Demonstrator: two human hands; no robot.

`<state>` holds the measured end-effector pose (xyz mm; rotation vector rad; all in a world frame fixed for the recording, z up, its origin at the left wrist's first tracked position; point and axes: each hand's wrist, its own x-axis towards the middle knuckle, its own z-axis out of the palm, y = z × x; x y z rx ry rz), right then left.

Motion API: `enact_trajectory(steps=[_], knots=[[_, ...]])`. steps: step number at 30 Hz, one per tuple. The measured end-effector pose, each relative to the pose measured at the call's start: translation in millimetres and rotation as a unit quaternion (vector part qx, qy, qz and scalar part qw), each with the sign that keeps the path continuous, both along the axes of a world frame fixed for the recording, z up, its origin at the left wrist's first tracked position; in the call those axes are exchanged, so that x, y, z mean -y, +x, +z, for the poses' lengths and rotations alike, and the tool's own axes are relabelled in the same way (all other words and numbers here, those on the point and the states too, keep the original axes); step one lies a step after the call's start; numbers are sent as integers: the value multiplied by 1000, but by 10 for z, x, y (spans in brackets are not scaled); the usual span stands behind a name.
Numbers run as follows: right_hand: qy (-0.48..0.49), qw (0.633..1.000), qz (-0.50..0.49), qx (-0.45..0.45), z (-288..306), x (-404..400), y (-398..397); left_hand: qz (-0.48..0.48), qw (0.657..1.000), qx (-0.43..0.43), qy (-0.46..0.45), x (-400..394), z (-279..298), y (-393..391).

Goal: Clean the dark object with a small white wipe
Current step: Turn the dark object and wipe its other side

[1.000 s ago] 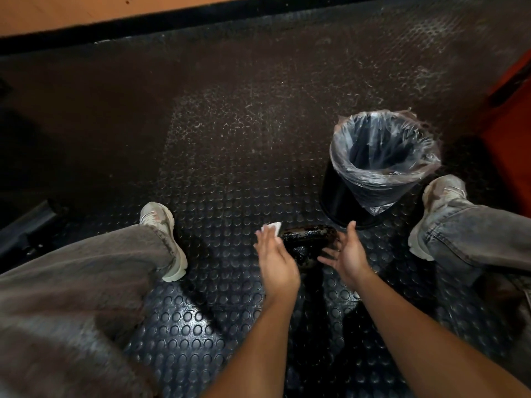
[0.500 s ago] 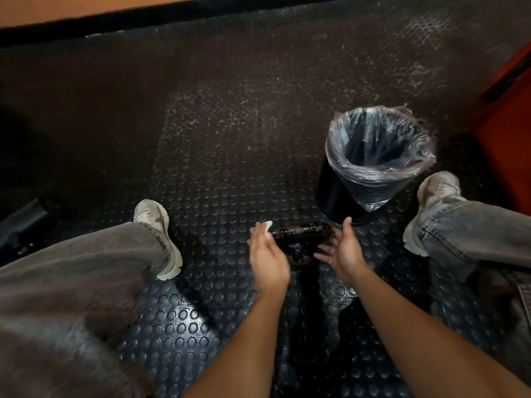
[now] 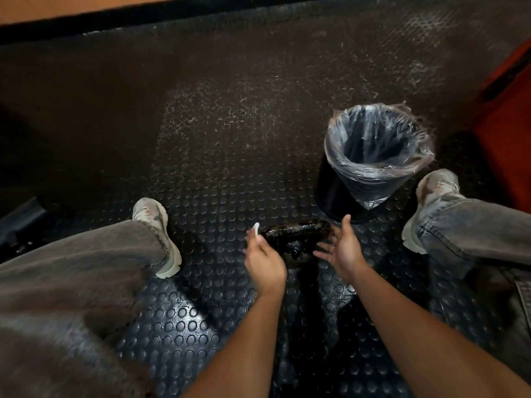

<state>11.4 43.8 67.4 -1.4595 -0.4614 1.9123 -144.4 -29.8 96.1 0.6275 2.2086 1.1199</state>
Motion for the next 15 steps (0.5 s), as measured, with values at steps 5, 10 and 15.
enact_trajectory(steps=[5,10,15], knots=[[4,1000,-6,-2,14,6,-15,-245,955,-155,60,-70,158,176],[2,1000,-7,3,25,6,-21,-226,956,-178,64,227,-31,128],[4,1000,-2,1,22,9,-16,-56,998,-28,9,266,19,94]])
